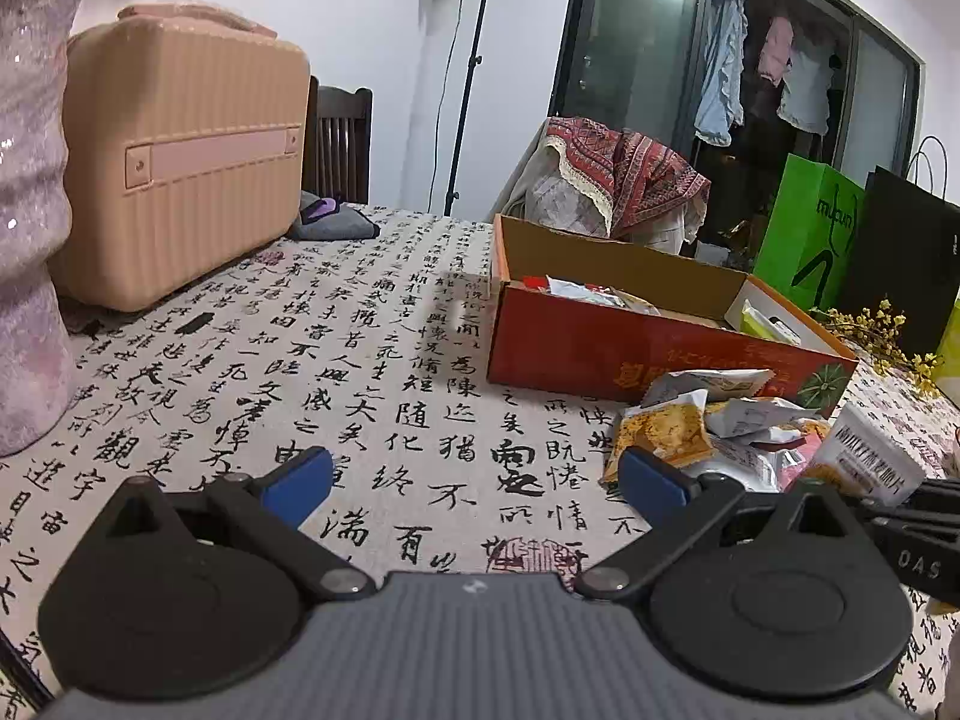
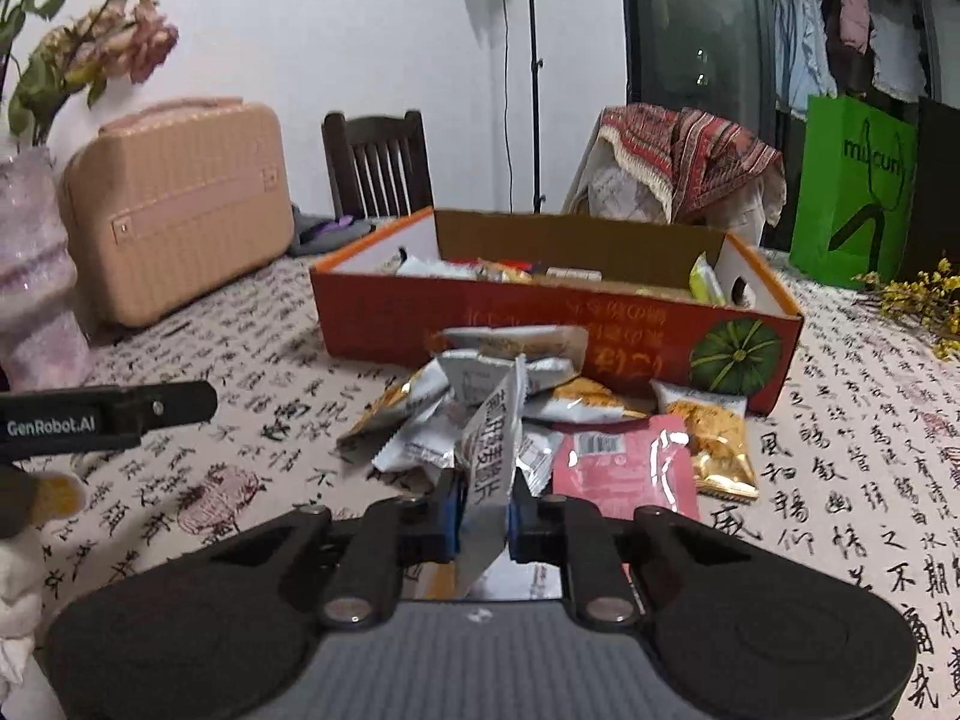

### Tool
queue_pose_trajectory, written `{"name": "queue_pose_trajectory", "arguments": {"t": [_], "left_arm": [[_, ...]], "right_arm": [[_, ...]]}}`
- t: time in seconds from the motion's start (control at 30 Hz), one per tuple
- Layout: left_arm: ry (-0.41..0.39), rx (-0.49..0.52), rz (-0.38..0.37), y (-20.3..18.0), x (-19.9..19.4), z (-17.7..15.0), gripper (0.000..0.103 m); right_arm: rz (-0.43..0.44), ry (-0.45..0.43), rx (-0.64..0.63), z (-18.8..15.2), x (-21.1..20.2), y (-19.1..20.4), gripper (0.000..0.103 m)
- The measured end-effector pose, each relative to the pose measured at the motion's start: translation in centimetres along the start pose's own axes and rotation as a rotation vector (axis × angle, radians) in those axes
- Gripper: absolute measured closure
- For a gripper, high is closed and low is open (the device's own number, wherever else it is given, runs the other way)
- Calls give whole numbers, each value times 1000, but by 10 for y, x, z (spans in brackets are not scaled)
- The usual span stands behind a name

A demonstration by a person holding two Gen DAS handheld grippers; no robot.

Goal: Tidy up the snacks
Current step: 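Grasp a white biscuit packet with the right gripper, then grasp another white packet with the left gripper while the right holds its packet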

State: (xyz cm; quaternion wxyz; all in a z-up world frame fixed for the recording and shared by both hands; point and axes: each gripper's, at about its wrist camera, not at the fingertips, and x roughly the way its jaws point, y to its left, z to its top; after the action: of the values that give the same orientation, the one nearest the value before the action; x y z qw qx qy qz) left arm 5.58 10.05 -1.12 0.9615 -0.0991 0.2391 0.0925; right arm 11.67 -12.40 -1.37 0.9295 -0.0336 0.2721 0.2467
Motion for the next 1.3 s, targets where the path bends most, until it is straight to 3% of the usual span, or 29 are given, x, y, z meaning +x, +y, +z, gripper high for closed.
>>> {"name": "queue_pose_trajectory", "arguments": {"t": [0.33,0.6,1.0,1.3], "left_arm": [[2,24,-18,-23,-8,4,0],[62,23,-33,-50,-3,0,0],[182,78,-90,-118,15,-23,0],[210,151,-47,-170,23,-40,0]], "right_arm": [[20,-117,83,3,-33,-28,90],[7,-168,172,-7,-52,-63,90],[-9,-165,259,-27,-59,-101,90],[-5,-168,303,-41,-63,-123,90]]}}
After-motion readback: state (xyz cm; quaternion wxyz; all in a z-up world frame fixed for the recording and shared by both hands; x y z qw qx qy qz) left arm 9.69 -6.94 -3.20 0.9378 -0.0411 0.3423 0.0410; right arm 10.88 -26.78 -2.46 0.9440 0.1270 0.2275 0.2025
